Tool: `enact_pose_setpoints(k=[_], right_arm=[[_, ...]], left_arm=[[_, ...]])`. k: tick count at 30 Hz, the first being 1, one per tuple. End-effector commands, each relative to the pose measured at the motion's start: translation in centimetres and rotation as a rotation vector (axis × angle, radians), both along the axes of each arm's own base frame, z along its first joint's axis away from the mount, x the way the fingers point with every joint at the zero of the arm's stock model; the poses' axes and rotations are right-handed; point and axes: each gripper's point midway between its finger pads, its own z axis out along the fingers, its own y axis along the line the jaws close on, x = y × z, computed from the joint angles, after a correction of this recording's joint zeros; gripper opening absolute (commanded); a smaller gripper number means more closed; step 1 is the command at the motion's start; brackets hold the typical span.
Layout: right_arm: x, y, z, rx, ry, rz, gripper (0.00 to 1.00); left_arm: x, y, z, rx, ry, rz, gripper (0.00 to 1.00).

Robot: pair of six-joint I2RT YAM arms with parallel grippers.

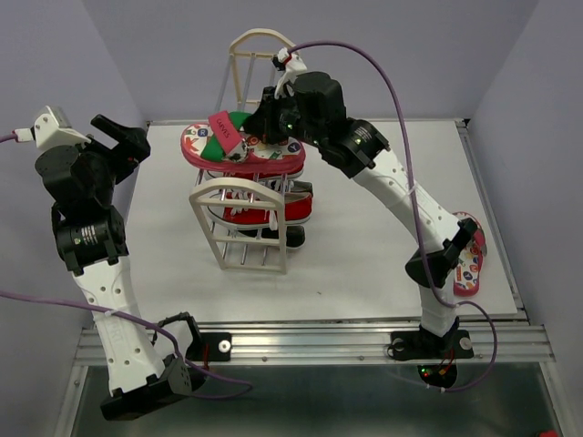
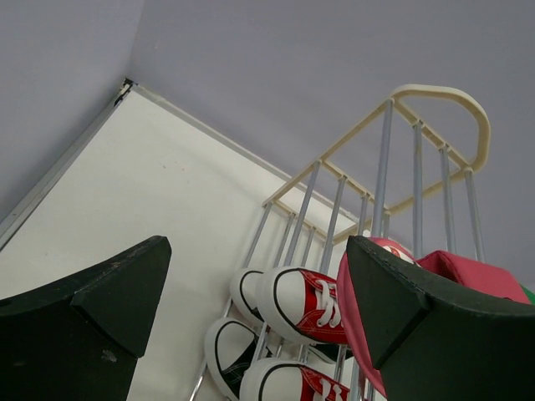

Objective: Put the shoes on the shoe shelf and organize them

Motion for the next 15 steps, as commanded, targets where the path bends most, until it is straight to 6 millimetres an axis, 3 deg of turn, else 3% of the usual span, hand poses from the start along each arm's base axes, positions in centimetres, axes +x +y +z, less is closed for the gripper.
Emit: enact_pose_setpoints(k=[1, 5, 7, 8, 11, 12, 15], right_arm=[[0.1, -2.7, 4.4, 0.072, -0.077, -0.131, 0.01], [-0.5, -2.3, 4.5, 0.071, -0.091, -0.082, 0.01], [-0.9, -1.6, 3.6, 0.054, -0.077, -0.038, 0.19], [-1.0, -1.5, 3.3, 0.048, -0.07, -0.029, 0.22], [-1.2, -1.7, 2.8, 0.034, -0.06, -0.03, 0.43], [-1.2, -1.8, 3.0, 0.035, -0.063, -0.031, 0.61], [-1.7, -2.6, 4.3, 0.043, -0.097, -0.034, 0.64]], left_arm=[[-0.1, -0.1, 1.4, 0.032, -0.062, -0.009, 0.99], [-0.1, -0.1, 1.4, 0.037, -0.064, -0.014, 0.99], [-0.1, -0.2, 1.5, 0.037, -0.069, -0.015, 0.99], [-0.1, -0.2, 1.4, 0.038, -0.067, -0.016, 0.99], [-0.1, -0.1, 1.4, 0.041, -0.065, -0.014, 0.99], [-0.2, -0.2, 1.4, 0.041, -0.066, -0.017, 0.99], [-0.2, -0.2, 1.4, 0.042, -0.068, -0.016, 0.99]])
